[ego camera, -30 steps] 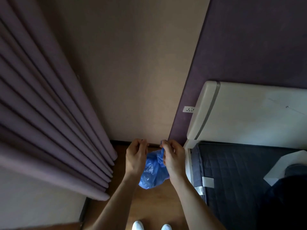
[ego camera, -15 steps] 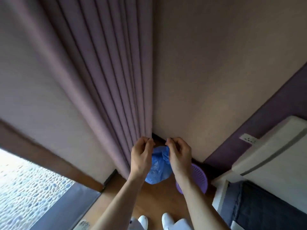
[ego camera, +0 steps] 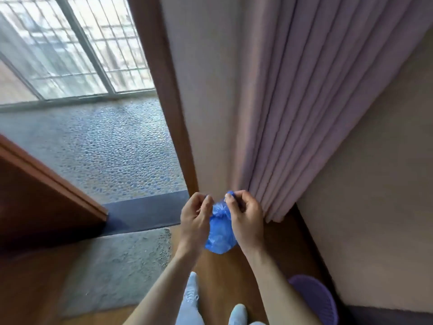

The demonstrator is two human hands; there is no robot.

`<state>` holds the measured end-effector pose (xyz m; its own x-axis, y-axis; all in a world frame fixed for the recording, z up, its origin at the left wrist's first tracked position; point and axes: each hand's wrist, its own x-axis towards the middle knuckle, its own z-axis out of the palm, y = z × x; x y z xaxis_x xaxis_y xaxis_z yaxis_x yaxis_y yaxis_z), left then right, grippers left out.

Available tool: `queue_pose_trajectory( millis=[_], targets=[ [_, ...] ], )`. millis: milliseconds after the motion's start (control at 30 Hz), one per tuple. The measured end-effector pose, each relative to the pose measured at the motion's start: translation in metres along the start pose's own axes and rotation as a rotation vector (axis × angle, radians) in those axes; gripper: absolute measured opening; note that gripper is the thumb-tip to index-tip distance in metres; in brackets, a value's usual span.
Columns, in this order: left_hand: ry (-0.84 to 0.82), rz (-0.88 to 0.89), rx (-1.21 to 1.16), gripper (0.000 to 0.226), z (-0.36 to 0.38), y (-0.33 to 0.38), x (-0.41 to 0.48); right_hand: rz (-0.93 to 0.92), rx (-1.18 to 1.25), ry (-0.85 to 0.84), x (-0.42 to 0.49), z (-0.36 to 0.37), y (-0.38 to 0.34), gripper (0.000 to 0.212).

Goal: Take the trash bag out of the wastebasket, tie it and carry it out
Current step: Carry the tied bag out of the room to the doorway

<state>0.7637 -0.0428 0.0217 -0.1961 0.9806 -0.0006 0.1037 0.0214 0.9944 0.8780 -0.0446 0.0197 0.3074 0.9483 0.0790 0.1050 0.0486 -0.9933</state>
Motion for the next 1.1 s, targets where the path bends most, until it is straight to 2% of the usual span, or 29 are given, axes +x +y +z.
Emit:
queue_pose_trajectory(
  millis=[333,500,733,1100],
  targets=[
    [0.454,-0.031,-0.033,0.027,-0.156,-0.018,-0.034,-0.02,0.026,-0.501,-0.058,0.147,-0.021,0.019],
    [0.637,-0.048,-0.056,0.022,-0.247,-0.029,-0.047,-0.041,0.003,-0.67,-0.1,0.237,-0.028,0.02],
    [0.918,-0.058,-0.04,0.029,-0.401,-0.059,-0.073,-0.127,-0.04,-0.911,-0.182,0.381,-0.041,0.026],
    [1.227,-0.067,-0.026,0.028,-0.589,-0.078,-0.134,-0.158,-0.036,-1.156,-0.305,0.55,-0.06,0.032]
  ],
)
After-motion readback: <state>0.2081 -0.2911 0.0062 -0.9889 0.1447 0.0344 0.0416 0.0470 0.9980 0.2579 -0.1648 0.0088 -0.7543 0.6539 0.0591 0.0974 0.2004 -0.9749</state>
